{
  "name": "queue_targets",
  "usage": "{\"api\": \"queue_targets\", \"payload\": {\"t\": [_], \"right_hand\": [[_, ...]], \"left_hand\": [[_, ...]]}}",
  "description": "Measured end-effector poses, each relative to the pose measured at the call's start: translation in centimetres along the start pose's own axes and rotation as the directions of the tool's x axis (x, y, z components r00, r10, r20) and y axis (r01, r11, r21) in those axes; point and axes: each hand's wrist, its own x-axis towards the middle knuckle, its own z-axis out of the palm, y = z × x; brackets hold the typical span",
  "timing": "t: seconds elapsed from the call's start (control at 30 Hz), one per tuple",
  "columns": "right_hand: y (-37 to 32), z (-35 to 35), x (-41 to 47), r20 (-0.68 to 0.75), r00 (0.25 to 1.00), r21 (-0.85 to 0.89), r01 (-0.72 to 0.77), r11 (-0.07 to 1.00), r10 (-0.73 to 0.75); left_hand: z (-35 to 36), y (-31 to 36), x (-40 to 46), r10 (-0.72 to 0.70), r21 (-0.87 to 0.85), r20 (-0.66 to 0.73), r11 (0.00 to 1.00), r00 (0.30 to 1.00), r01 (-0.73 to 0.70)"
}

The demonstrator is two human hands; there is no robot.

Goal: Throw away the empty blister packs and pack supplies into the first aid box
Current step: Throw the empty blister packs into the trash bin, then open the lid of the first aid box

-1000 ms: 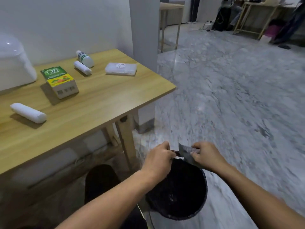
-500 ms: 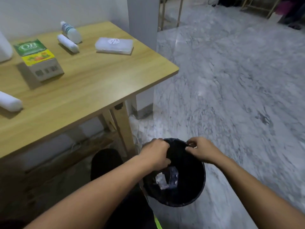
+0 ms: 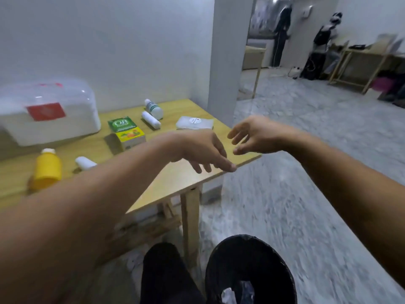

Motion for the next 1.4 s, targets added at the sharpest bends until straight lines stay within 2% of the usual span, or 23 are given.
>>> {"api": "queue_targets", "payload": {"t": [0.17,0.33,0.47,0.63,0.73,0.87,0.93,1.03,1.3,1.4], "right_hand": [[-7.0,-0.1,4.2,-0.033,0.993,-0.073,0.113,0.991,-0.116],[-13.8,1.7,8.9,-0.079,0.964,-0.106,0.243,0.964,-0.252],[-18.9,4.0,12.8,-0.114,0.921,-0.128,0.359,0.924,-0.374],[-23.8,7.7,17.0,-0.242,0.81,-0.232,0.487,0.842,-0.535],[-26.0,10.1,19.0,-0.258,0.733,-0.297,0.56,0.774,-0.629],[-27.6,12.8,22.1,-0.243,0.601,-0.492,0.6,0.631,-0.762],[-28.1,13.5,23.5,-0.214,0.604,-0.55,0.575,0.606,-0.767],[-28.4,13.8,24.6,-0.198,0.629,-0.543,0.568,0.619,-0.752],[-27.3,14.1,25.6,-0.169,0.489,-0.663,0.586,0.466,-0.855],[-27.0,13.7,25.3,-0.153,0.462,-0.67,0.601,0.436,-0.873]], "left_hand": [[-5.8,-5.3,-3.5,-0.125,0.077,-0.191,0.987,0.974,0.142],[-10.7,-11.4,-7.5,-0.22,0.162,-0.392,0.939,0.893,0.303],[-13.4,-16.2,-10.2,-0.243,0.172,-0.589,0.894,0.771,0.413],[-16.5,-22.8,-12.2,-0.235,0.13,-0.772,0.851,0.591,0.509],[-17.9,-26.4,-12.9,-0.251,0.097,-0.808,0.836,0.533,0.541],[-19.1,-29.9,-13.0,-0.262,0.062,-0.821,0.842,0.507,0.535],[-19.6,-30.9,-12.7,-0.276,0.013,-0.83,0.859,0.485,0.511],[-19.9,-31.7,-12.4,-0.341,-0.084,-0.807,0.874,0.483,0.479],[-19.4,-31.4,-12.2,-0.38,-0.153,-0.807,0.874,0.452,0.461],[-19.4,-30.5,-12.7,-0.392,-0.183,-0.81,0.876,0.436,0.447]]}}
